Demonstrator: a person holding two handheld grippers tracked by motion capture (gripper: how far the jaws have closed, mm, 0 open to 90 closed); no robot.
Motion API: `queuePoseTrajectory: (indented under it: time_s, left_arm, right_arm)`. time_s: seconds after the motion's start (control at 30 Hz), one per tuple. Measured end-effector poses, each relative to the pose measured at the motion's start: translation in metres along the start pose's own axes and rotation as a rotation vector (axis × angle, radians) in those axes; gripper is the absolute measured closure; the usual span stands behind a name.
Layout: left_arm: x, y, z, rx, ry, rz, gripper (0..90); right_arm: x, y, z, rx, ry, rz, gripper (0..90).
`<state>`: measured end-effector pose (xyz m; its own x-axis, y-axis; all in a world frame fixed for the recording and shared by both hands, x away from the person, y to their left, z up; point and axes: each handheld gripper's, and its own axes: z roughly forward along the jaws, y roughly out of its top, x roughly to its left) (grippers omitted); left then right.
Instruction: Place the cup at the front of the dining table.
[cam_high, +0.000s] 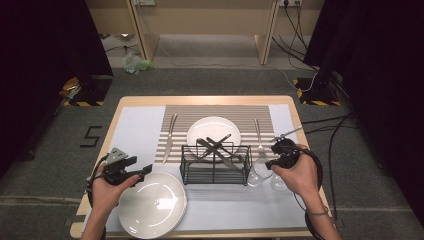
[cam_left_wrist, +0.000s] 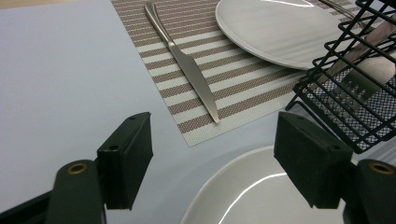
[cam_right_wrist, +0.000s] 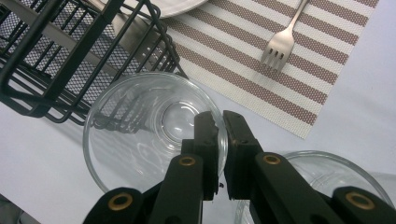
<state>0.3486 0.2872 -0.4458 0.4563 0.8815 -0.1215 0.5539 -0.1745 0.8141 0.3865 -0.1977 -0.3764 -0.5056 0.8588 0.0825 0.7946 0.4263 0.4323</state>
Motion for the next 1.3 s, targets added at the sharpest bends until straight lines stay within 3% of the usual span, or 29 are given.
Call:
queuePoseTrajectory:
  time_s: [0.57, 0.83, 1.3]
  left_arm:
    - [0.000, 0.000, 0.000, -0.002, 0.000, 0.000, 27.5]
    - [0.000, 0.000, -0.001, -0.005, 0.001, -0.004, 27.5]
    - [0.000, 0.000, -0.001, -0.005, -0.001, -0.003, 27.5]
  right_arm:
    - [0.001, -0.003, -0.012, -0.015, 0.005, 0.003, 86.2]
    - [0.000, 0.002, -0.009, -0.011, -0.010, 0.005, 86.1]
    - [-0.002, 0.012, 0.001, -0.005, 0.025, -0.013, 80.3]
